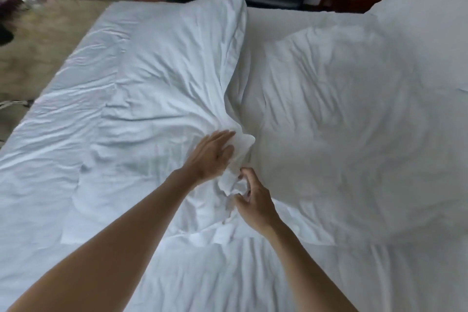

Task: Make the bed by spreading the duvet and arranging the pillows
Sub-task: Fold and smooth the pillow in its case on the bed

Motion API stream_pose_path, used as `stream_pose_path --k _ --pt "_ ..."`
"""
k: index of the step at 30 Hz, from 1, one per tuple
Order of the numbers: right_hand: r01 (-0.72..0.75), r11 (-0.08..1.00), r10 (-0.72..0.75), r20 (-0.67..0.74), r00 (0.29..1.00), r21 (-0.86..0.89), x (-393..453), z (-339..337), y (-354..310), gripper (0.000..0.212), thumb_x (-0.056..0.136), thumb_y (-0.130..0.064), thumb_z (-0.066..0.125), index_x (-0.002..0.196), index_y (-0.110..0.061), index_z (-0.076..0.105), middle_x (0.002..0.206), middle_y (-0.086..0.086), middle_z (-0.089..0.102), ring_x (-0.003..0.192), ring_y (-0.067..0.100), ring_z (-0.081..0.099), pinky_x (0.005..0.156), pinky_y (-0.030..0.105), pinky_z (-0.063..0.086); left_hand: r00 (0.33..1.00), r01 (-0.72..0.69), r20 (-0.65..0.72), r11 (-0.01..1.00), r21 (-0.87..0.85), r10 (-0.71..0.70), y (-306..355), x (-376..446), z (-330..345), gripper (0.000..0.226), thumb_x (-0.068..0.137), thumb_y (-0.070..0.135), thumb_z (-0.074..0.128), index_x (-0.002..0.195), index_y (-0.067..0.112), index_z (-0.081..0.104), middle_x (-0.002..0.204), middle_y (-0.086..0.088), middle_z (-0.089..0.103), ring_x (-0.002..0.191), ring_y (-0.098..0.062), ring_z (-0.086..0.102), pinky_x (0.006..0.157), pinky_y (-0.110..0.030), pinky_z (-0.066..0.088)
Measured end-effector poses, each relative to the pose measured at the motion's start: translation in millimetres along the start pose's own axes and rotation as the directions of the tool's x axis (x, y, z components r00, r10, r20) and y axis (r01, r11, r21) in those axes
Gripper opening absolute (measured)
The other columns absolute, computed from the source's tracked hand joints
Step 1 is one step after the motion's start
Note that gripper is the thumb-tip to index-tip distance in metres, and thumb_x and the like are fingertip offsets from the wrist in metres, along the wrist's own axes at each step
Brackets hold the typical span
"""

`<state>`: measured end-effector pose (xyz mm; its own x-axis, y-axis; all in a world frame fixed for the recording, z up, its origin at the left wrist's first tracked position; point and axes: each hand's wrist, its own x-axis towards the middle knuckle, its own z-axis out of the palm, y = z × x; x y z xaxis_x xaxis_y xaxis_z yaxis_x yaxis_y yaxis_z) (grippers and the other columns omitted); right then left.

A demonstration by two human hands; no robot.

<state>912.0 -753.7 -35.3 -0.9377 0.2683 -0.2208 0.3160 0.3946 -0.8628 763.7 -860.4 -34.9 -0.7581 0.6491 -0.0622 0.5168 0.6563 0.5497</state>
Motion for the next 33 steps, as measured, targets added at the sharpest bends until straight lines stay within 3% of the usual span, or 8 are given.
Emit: stream_pose_path --k 8,15,20,23,25,27,29,33 --pt "0.023 0.965 0.057 -0.293 0.954 0.263 -24.7 -54.6 -10.8 0.008 0.069 -0.016 0.052 0.076 -0.018 0.050 0.061 -0.013 0.051 0.058 0.007 0.045 0.050 0.018 0.037 0.903 0.399 -0.320 0.838 0.373 -0.288 40.0 -60.8 8.8 0.069 0.092 0.066 0.018 0.153 0.033 0.021 0.160 -0.009 0.022 0.145 -0.050 0.010 0.107 -0.074 -0.001" --pt "-0.253 0.967 0.255 -0.252 0.934 0.040 -44.8 -51.5 48.2 0.021 0.074 -0.014 0.068 0.085 -0.019 0.051 0.076 -0.001 0.057 0.069 0.017 0.052 0.063 0.030 0.042 0.861 0.451 0.047 0.803 0.390 -0.507 18.2 -58.7 44.7 0.083 0.082 0.083 0.020 0.149 0.047 -0.014 0.160 -0.006 -0.025 0.141 -0.052 -0.021 0.108 -0.073 -0.006" --pt "0.083 0.960 -0.219 -0.535 0.816 -0.268 -44.5 -33.1 0.5 0.022 0.073 -0.004 0.063 0.092 -0.008 0.052 0.096 0.006 0.053 0.091 0.023 0.052 0.075 0.031 0.043 0.842 0.383 0.183 0.801 0.461 -0.508 -4.0 -72.2 36.3 0.089 0.072 0.092 0.011 0.145 0.052 -0.020 0.159 -0.002 -0.029 0.142 -0.048 -0.023 0.111 -0.068 -0.006" --pt "0.302 0.845 -0.463 -0.319 0.827 -0.441 -21.2 -12.7 -35.7 0.020 0.076 -0.011 0.063 0.096 -0.010 0.059 0.095 0.004 0.060 0.091 0.022 0.058 0.079 0.032 0.046 0.811 0.323 0.277 0.788 0.524 -0.516 -3.0 -79.3 32.0 0.100 0.062 0.095 0.007 0.146 0.049 -0.023 0.157 -0.001 -0.034 0.143 -0.041 -0.028 0.113 -0.065 -0.008" --pt "0.197 0.757 -0.344 -0.123 0.931 -0.623 -0.3 -2.6 -28.8 0.041 0.077 -0.018 0.065 0.118 -0.015 0.059 0.121 0.008 0.060 0.116 0.027 0.056 0.100 0.043 0.043 0.792 0.277 0.321 0.774 0.569 -0.519 -4.3 -83.1 23.8 0.106 0.061 0.097 0.017 0.146 0.049 -0.022 0.157 0.004 -0.034 0.144 -0.037 -0.027 0.110 -0.068 -0.009" --pt "-0.003 0.668 0.025 0.019 1.000 -0.745 12.0 -4.0 -12.5 0.067 0.082 -0.022 0.066 0.143 -0.022 0.039 0.151 0.016 0.034 0.139 0.034 0.034 0.110 0.051 0.033 0.754 0.294 0.336 0.748 0.595 -0.564 -7.2 -87.6 11.1 0.114 0.057 0.100 0.031 0.146 0.051 -0.022 0.156 0.010 -0.033 0.145 -0.036 -0.027 0.104 -0.076 -0.008" --pt "-0.133 0.640 0.350 0.133 0.927 -0.757 21.2 -16.6 -0.9 0.087 0.084 -0.025 0.072 0.152 -0.030 0.018 0.152 0.023 0.024 0.139 0.037 0.030 0.108 0.046 0.038 0.697 0.349 0.324 0.698 0.626 -0.640 -12.7 -88.2 -2.9 0.123 0.054 0.097 0.045 0.145 0.049 -0.023 0.156 0.010 -0.034 0.142 -0.043 -0.028 0.099 -0.082 -0.004" --pt "0.005 0.555 0.396 0.270 0.878 -0.832 37.6 -27.1 -2.2 0.084 0.087 -0.023 0.067 0.153 -0.028 0.014 0.135 0.013 0.051 0.125 0.033 0.049 0.095 0.040 0.043 0.539 0.518 0.227 0.532 0.669 -0.811 -35.7 -87.9 -34.0 0.143 0.050 0.085 0.068 0.143 0.043 -0.031 0.153 -0.011 -0.040 0.139 -0.054 -0.025 0.099 -0.083 0.007"
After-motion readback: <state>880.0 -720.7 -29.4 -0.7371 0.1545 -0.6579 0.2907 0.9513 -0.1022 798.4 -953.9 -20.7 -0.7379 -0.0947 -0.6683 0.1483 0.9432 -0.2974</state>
